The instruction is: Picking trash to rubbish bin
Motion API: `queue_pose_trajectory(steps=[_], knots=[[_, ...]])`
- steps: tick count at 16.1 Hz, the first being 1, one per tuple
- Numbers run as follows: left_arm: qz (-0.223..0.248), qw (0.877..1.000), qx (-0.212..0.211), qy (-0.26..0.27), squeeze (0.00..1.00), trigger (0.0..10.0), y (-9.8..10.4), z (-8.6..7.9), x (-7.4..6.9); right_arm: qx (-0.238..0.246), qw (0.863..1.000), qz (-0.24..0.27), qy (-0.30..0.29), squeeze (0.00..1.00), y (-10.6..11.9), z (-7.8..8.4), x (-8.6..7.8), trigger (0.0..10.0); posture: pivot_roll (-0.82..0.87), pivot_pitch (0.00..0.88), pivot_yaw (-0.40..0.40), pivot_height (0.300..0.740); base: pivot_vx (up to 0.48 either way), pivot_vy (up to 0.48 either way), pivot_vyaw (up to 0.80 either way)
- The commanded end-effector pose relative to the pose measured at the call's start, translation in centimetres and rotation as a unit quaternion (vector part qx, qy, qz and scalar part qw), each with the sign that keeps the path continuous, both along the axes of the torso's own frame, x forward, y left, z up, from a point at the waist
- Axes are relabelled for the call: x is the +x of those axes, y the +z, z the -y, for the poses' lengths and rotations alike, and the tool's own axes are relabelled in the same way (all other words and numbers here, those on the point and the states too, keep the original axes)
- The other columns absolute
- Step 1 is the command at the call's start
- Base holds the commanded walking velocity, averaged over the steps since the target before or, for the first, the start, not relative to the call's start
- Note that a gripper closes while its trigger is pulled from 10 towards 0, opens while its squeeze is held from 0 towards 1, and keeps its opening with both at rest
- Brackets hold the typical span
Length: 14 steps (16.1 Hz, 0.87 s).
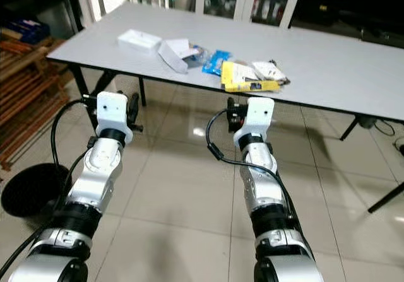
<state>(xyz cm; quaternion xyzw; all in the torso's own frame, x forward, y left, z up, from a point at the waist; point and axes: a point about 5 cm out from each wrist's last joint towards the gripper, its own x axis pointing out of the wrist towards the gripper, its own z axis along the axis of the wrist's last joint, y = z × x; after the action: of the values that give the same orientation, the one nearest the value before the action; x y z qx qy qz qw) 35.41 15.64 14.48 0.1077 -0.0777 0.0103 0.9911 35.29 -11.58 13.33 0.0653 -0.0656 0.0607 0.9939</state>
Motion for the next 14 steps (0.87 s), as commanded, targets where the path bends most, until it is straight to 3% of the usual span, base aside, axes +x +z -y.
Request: queue_pose_trajectory(steps=[1,8,14], knots=[[0.004,1.000,0.001,0.007,0.00,10.0,0.4,0.0,0.1,0.002,1.000,-0.001,-0.001,0.00,0.0,0.3,-0.2,10.0,0.03,0.000,-0.105,0.740,0.000,0.000,0.00],[-0.002,1.000,0.022,0.022,0.00,10.0,0.6,-0.4,0.2,-0.002,1.000,-0.011,0.005,0.00,-0.1,0.0,-0.2,10.0,0.03,0.006,-0.098,0.740,0.187,0.000,0.00],[0.020,0.999,0.027,0.000,0.00,10.0,1.6,0.8,0.5,-0.002,1.000,-0.014,0.011,0.00,-0.2,-0.1,-0.3,10.0,0.03,0.010,-0.093,0.740,0.299,0.000,0.00]])
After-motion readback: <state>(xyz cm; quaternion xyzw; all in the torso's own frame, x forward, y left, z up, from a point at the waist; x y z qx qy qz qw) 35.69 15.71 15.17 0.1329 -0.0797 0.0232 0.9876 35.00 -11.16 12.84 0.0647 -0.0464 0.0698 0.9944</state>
